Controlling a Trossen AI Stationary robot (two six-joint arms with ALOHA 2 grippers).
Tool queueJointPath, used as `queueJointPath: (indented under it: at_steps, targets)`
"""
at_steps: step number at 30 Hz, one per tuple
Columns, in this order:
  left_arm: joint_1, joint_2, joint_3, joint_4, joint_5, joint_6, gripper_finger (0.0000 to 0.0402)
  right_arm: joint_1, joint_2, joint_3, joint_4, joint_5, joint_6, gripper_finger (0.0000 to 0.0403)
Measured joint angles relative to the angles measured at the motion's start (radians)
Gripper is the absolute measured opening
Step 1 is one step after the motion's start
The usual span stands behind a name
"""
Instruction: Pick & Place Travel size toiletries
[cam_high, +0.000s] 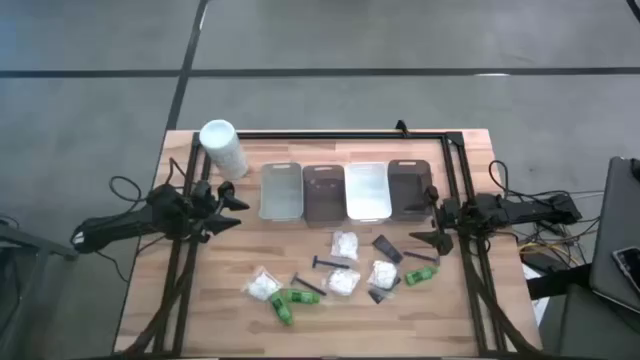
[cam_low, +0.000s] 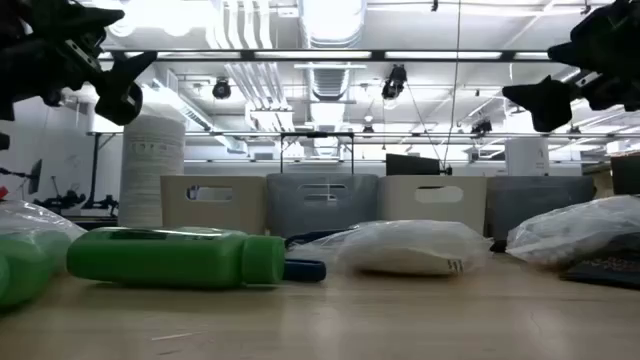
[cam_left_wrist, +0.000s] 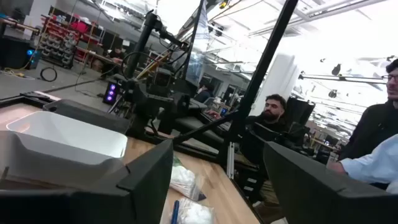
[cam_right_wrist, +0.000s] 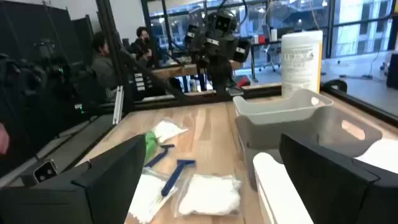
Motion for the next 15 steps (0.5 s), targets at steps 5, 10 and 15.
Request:
queueJointPath:
  at_steps: [5, 10, 15]
  targets:
    - [0.000, 0.000, 0.000, 0.000, 0.000, 0.000, 0.0257, 0.000, 0.000, 0.000, 0.093, 0.000, 0.198, 0.0364]
    - [0.000, 0.000, 0.000, 0.000, 0.000, 0.000, 0.0257, 0.000, 0.001, 0.000, 0.180, 0.000, 0.394, 0.0364]
    - [0.000, 0.000, 0.000, 0.000, 0.000, 0.000, 0.0257, 0.002, 0.007, 0.000, 0.294, -0.009, 0.506, 0.0364]
